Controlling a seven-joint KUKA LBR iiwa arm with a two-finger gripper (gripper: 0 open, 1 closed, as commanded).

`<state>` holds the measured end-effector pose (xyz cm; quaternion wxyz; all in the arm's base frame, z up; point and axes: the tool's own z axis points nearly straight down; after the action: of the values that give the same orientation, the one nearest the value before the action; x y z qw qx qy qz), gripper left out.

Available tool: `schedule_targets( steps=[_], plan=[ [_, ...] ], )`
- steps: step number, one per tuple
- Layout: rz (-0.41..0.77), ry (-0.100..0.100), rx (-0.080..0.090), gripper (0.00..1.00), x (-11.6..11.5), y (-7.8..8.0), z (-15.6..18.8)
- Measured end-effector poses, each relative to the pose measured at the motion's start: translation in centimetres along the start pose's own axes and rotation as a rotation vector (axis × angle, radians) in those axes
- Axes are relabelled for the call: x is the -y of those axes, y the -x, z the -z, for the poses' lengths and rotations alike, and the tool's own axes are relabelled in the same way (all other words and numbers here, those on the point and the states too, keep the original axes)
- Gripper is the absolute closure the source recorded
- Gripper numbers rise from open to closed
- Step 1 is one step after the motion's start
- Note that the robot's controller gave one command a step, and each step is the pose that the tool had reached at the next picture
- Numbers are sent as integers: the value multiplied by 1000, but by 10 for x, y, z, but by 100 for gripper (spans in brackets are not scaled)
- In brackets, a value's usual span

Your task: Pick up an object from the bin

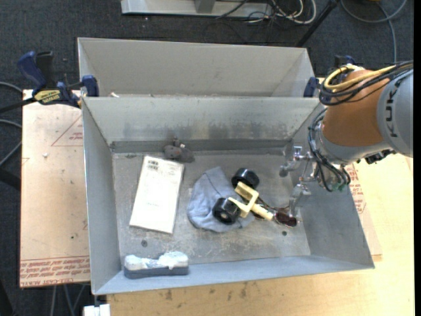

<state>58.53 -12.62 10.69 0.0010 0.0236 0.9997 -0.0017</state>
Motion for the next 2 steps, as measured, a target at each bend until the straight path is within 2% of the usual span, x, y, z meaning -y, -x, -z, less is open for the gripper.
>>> schedule_targets(
  steps=[1,2],
  plan=[
    [-71,5,-1,0,-7,-13,-20],
    [168,4,5,100,-84,-53,-33]
  ],
)
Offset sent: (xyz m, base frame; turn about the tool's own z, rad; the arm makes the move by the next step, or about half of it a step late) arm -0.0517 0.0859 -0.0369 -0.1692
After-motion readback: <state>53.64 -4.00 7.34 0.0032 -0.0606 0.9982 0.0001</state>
